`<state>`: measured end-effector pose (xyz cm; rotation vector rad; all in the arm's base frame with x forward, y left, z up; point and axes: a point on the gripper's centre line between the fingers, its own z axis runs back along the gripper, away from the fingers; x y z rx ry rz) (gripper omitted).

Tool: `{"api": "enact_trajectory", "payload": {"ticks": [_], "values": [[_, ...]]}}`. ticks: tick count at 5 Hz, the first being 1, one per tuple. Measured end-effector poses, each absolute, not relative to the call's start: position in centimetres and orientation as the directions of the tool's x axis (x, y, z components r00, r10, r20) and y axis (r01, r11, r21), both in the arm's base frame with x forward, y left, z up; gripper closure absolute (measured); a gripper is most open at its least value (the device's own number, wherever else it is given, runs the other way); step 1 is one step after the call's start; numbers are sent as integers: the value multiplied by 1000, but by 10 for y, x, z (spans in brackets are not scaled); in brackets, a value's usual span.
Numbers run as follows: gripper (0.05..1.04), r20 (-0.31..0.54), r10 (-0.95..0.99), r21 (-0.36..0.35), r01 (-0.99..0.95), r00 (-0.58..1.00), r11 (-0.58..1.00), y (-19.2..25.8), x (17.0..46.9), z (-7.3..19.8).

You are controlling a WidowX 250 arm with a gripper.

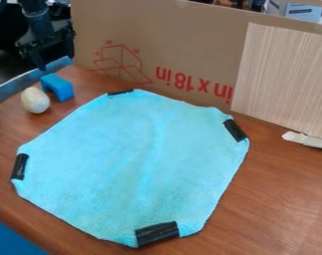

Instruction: Put the blue figure from the table to the top right edge of the cloth

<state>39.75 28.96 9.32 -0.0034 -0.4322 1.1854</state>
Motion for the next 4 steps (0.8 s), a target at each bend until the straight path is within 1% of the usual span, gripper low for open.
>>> {"api": "enact_trajectory", "payload": {"ticks": [1, 2, 3, 4], "values": [[83, 352, 899, -157, -931, 260, 331, 293, 396, 80], [83, 384, 891, -121, -944, 241, 307, 295, 397, 72], [83, 388, 893, -57, -962, 226, 269, 299, 393, 62], [83, 393, 895, 11, -975, 208, 222, 299, 396, 52]]}}
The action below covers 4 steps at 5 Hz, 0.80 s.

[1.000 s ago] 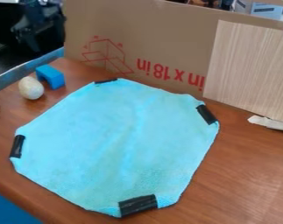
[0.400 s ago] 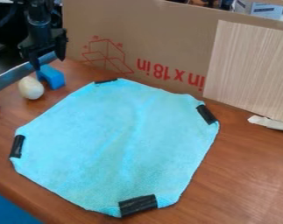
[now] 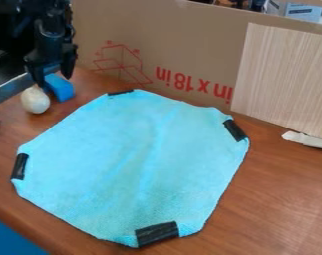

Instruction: Put the blue figure from the table to the top right edge of the cloth

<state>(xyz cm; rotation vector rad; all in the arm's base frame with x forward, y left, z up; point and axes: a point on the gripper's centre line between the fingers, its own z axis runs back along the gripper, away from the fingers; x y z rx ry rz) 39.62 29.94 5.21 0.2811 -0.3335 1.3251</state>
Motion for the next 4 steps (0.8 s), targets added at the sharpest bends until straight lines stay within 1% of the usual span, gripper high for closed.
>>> {"api": "enact_trajectory", "payload": {"ticks": [1, 2, 3, 4], "values": [[121, 363, 909, 52, -979, 204, 199, 300, 399, 46], [393, 331, 927, 36, -984, 176, 174, 299, 403, 46], [506, 329, 930, 30, -986, 166, 165, 302, 403, 47], [506, 316, 932, 32, -983, 179, 178, 301, 402, 47]]}}
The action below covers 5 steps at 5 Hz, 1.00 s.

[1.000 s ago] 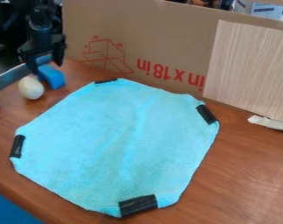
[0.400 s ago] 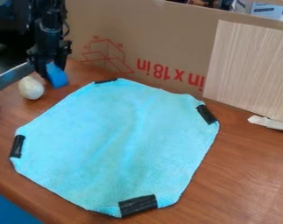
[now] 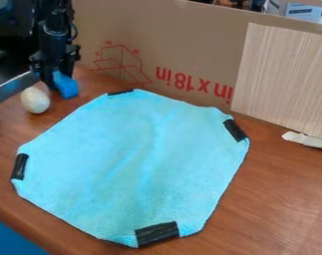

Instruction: Put the blue figure from the table to the top right edge of the cloth

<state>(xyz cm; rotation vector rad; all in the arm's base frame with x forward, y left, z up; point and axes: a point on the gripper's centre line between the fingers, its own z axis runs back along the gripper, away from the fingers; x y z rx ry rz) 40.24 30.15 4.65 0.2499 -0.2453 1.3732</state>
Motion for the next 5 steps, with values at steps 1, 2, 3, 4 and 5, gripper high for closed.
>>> {"api": "enact_trajectory", "payload": {"ticks": [1, 2, 3, 4, 5], "values": [[506, 295, 936, 13, -981, 190, 195, 299, 406, 55], [506, 264, 944, -38, -976, 197, 214, 293, 414, 75], [506, 171, 959, -51, -970, 227, 238, 275, 414, 75], [506, 143, 931, -82, -933, 336, 350, 229, 404, 100], [506, 122, 880, -69, -881, 458, 468, 181, 380, 100]]}}
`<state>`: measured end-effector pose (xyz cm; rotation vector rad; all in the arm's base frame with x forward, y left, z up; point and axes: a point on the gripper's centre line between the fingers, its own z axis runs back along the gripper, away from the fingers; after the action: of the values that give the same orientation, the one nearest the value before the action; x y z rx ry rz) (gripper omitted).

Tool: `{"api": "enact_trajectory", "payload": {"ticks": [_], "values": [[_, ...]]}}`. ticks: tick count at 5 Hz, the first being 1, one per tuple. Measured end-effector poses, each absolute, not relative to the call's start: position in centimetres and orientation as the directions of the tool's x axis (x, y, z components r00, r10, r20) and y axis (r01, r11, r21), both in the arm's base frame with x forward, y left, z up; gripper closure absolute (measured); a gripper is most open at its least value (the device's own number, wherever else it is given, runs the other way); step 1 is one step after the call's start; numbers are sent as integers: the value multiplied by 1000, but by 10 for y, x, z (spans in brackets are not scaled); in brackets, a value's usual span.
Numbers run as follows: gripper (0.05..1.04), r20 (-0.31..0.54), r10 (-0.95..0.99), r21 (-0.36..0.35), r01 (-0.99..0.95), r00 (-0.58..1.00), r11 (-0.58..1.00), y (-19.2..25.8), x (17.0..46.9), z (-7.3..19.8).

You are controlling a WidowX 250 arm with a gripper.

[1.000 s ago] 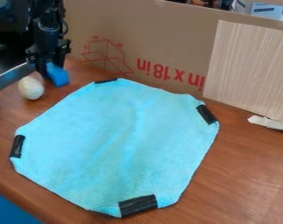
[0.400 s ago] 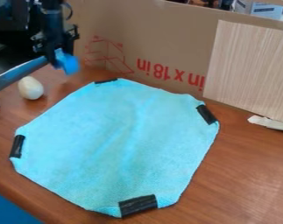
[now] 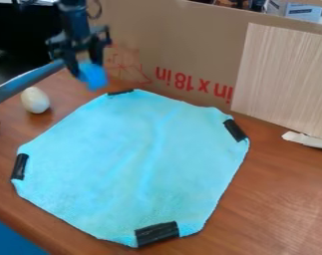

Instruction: Put the blue figure from the table to the top right edge of the cloth

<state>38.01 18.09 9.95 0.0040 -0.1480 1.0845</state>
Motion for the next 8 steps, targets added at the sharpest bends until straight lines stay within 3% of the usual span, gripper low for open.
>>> {"api": "enact_trajectory", "payload": {"ticks": [1, 3, 5, 7, 8], "values": [[506, 118, 836, -73, -835, 535, 545, 153, 349, 103], [506, 81, 768, -64, -766, 635, 640, 100, 338, 85], [506, 93, 771, -121, -761, 630, 637, 34, 374, 75], [506, 150, 753, -170, -734, 641, 658, -2, 404, 50], [405, 219, 734, -187, -711, 643, 678, -2, 420, 46]]}}
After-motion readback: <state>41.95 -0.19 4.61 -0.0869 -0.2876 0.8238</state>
